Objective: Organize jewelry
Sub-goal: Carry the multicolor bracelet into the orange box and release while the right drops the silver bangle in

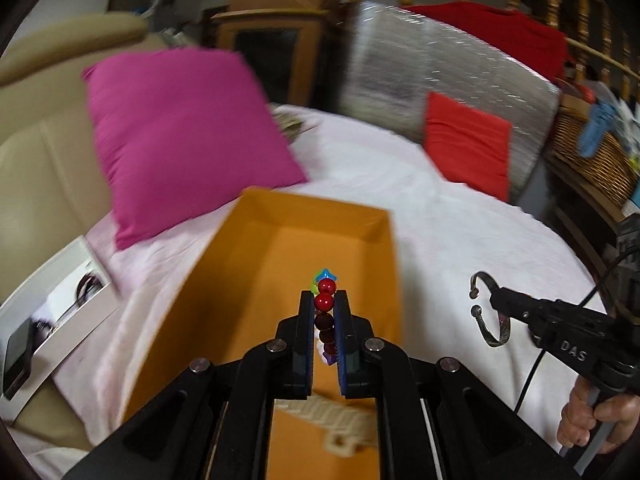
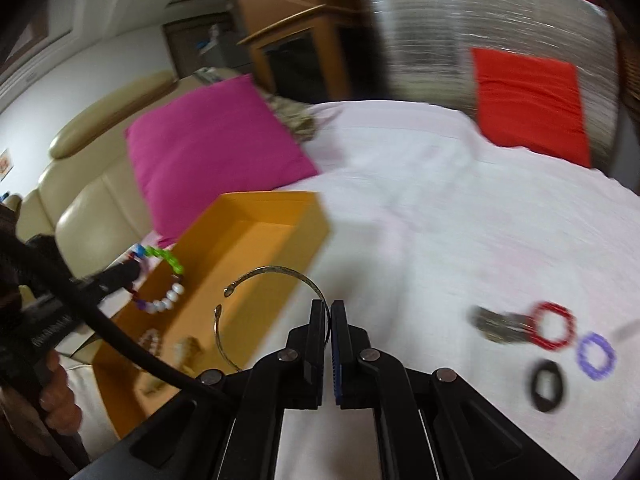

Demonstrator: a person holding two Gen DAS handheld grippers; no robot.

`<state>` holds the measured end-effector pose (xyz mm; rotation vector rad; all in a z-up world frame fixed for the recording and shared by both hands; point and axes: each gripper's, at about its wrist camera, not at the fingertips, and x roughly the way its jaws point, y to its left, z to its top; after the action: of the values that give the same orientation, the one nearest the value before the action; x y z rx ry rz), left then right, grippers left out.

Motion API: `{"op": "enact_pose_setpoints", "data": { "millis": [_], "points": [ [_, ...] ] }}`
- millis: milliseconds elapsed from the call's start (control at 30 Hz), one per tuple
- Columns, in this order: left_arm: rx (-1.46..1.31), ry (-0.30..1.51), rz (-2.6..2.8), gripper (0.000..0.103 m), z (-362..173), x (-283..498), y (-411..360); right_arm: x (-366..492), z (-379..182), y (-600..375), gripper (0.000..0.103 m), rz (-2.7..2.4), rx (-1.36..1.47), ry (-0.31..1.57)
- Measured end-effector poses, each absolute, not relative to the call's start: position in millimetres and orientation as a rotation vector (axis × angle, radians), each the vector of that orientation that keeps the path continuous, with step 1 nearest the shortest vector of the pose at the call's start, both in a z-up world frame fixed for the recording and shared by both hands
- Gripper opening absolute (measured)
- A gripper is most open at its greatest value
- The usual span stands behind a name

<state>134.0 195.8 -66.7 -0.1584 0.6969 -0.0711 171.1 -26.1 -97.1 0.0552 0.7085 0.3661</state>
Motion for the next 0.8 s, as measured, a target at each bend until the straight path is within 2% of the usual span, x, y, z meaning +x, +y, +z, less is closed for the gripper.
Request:
{"op": "enact_pose_setpoints", "data": {
  "millis": [367,700,767,800],
  "points": [
    [-0.258,0.862,0.000,0.009,-103.6,165.5,238.6,203.5,-111.6,77.9,0.003,0.456,-0.055,0.772],
    [-0.228,0.947,0.083,0.010,-120.8,173.6,241.6,222.6,-133.9,92.0,0.005,0.499,-0.084,0.850],
    [-0.202,0.938,0.111,0.013,-119.1,174.0,239.8,227.1,-136.7,91.0,0.008,0.510,-0.066,0.878],
    [-0.194,0.930,0.115,0.018,-117.1,172.9,238.9,229.3,-137.9,89.8,0.009,0.508,-0.053,0.890]
  ]
}}
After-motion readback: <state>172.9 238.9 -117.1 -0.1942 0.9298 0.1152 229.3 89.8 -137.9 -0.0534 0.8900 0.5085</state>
